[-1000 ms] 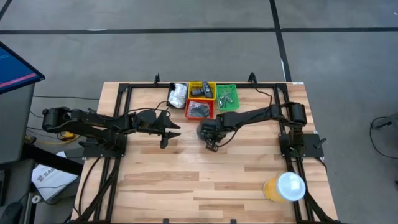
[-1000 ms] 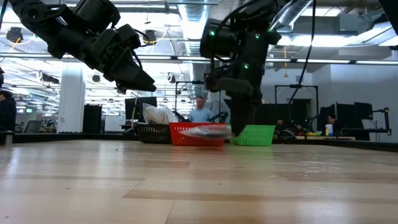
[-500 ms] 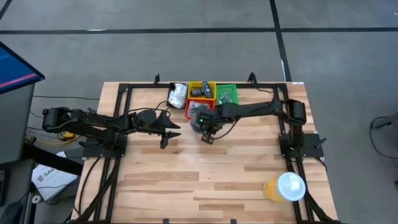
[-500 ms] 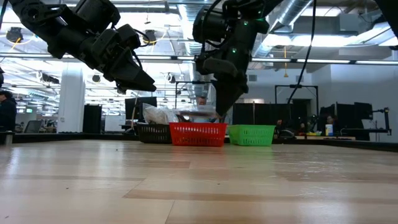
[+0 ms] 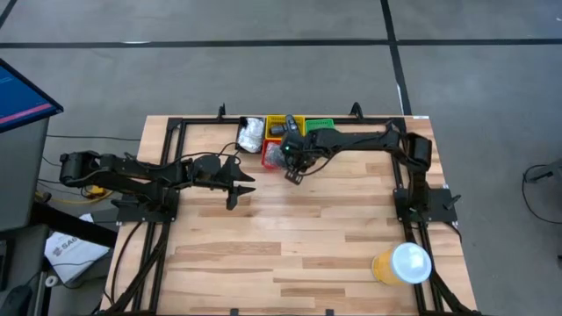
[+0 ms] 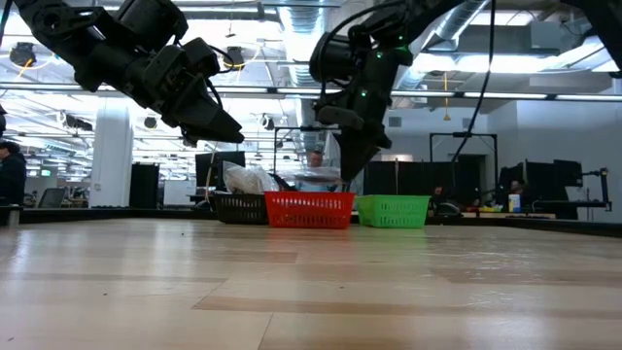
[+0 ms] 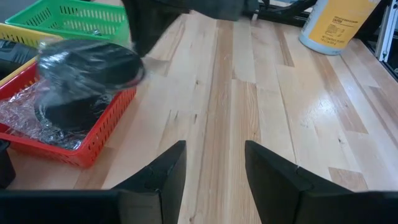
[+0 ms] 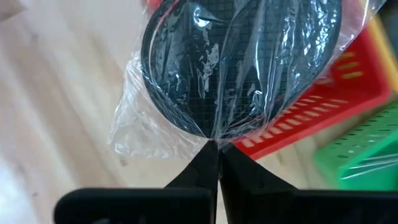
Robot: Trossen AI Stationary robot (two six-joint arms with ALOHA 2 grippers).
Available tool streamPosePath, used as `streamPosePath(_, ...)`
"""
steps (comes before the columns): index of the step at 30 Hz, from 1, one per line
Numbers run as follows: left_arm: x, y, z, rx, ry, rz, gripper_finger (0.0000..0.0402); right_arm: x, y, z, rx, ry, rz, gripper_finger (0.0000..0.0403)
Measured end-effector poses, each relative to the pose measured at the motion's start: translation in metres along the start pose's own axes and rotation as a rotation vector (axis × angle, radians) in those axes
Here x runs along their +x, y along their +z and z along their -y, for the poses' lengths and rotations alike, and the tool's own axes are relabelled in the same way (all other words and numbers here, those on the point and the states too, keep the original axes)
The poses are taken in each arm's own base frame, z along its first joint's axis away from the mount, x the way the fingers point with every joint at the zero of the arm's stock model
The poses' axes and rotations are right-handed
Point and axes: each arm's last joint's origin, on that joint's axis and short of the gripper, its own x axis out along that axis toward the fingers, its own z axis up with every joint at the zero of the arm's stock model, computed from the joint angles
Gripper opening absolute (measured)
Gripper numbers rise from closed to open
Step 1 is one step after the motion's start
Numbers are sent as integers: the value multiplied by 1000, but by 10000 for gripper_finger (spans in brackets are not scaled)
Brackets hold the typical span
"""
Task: Pick & Place Travel size toiletries
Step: Put the black hairbrush into the red bin
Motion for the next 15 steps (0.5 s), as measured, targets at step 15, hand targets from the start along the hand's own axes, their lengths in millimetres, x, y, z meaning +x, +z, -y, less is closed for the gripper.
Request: streamPosePath(15, 0, 0, 0, 0, 0, 0, 154, 1, 11, 14, 36, 2, 79, 0)
